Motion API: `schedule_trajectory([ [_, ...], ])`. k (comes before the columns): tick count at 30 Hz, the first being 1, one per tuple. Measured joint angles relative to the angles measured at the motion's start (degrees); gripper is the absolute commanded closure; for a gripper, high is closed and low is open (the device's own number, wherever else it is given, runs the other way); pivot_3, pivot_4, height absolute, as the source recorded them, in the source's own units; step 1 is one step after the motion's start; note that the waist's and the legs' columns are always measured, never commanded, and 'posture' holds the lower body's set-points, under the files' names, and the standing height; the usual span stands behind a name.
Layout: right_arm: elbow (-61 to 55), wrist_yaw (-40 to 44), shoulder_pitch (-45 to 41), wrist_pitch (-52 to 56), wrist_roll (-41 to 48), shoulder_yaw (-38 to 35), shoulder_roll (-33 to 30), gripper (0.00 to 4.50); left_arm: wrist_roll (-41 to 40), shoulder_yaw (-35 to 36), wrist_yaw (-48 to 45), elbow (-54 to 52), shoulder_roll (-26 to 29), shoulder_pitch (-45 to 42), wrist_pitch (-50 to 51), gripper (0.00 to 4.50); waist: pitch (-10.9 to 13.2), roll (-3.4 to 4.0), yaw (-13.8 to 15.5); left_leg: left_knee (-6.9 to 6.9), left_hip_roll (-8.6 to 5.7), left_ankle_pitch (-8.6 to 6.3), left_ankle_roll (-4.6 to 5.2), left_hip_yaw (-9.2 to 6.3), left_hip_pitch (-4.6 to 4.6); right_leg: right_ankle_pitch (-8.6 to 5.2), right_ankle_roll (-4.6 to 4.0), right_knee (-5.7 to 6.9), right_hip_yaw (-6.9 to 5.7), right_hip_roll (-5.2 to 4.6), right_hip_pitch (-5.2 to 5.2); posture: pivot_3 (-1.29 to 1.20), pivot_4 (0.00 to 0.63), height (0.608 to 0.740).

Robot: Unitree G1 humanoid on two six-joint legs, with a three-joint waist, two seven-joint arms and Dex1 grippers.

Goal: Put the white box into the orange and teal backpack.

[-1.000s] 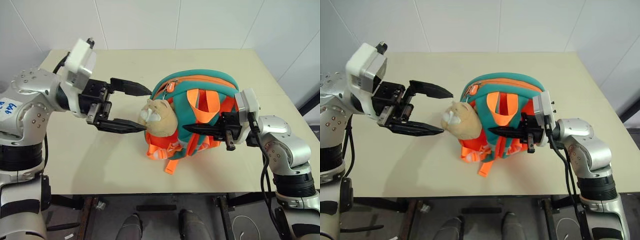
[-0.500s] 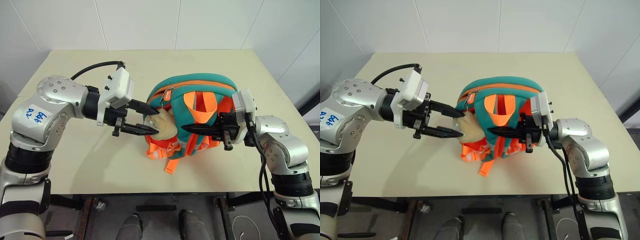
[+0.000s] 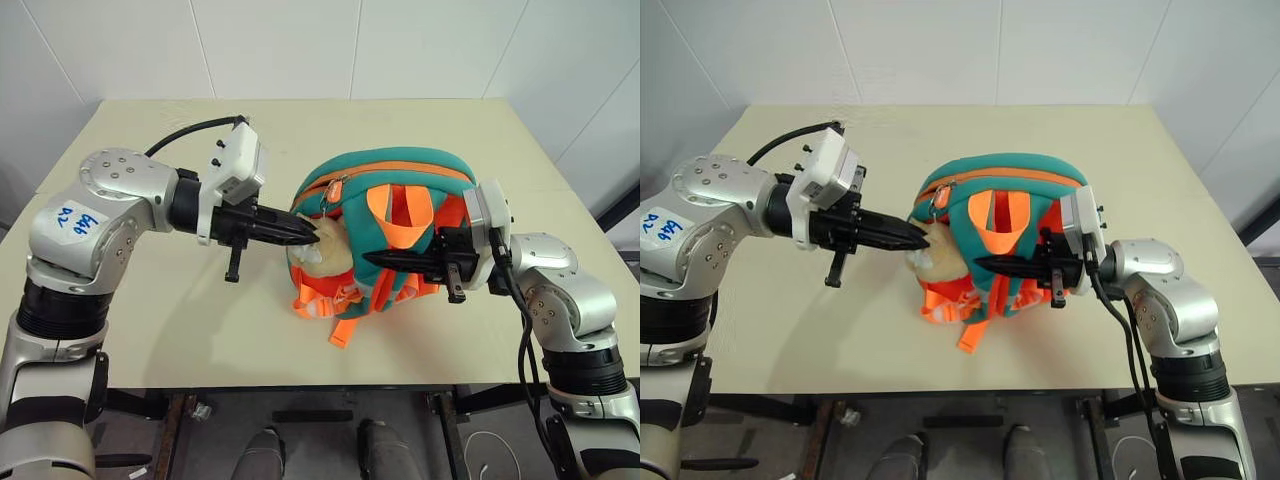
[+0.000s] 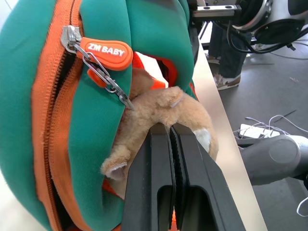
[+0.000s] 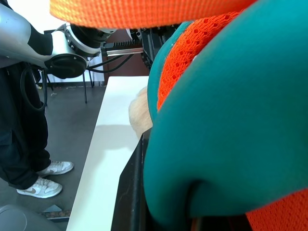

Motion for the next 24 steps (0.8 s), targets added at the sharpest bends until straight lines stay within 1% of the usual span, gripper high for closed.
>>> schedule_trajectory([
  [4,-0.17,-0.07,0.41,0.00,0.62,-0.35,0.00,4.49,-3.37,3.35,0.18,2.26,0.35,-2.64,3.19,4.50,0.00,0.00,-0.02,-0.01,0.00,0.00,0.00,0.00,-0.01,0.00,0.00,0.00,-0.01,0.00,-0.01,0.00,0.150,0.740],
  [8,-0.26,0.03,1.47,0.00,1.54,-0.69,0.00,4.49,-4.29,6.92,1.70,5.09,1.62,-5.27,4.44,4.50,0.00,0.00,-0.02,-0.03,0.00,0.00,0.00,0.00,0.00,0.00,0.00,-0.01,-0.01,0.00,0.00,0.00,0.150,0.740],
  [16,-1.35,0.10,3.83,0.07,4.43,-1.09,0.01,4.49,-3.07,6.82,5.09,11.10,2.31,-5.67,6.07,4.50,0.00,0.00,0.00,-0.03,0.00,0.00,0.00,0.00,-0.01,0.01,0.02,-0.01,-0.01,0.00,-0.01,0.00,0.150,0.740],
  [20,-2.16,-0.15,4.46,0.09,5.05,-1.11,0.01,4.49,-1.93,6.34,5.02,14.84,4.59,-5.69,6.46,4.50,0.00,0.00,-0.22,-0.06,0.00,0.00,0.00,0.00,0.01,0.00,0.01,0.00,-0.01,0.01,-0.02,0.00,0.150,0.740],
  [24,-2.22,-0.55,4.48,0.10,5.42,-1.10,0.01,4.49,3.00,2.23,2.60,20.31,7.80,-5.58,3.48,4.50,0.00,0.00,-0.08,-0.06,0.00,0.00,0.00,0.00,0.02,0.00,0.01,-0.01,-0.01,0.00,-0.01,0.00,0.150,0.740],
])
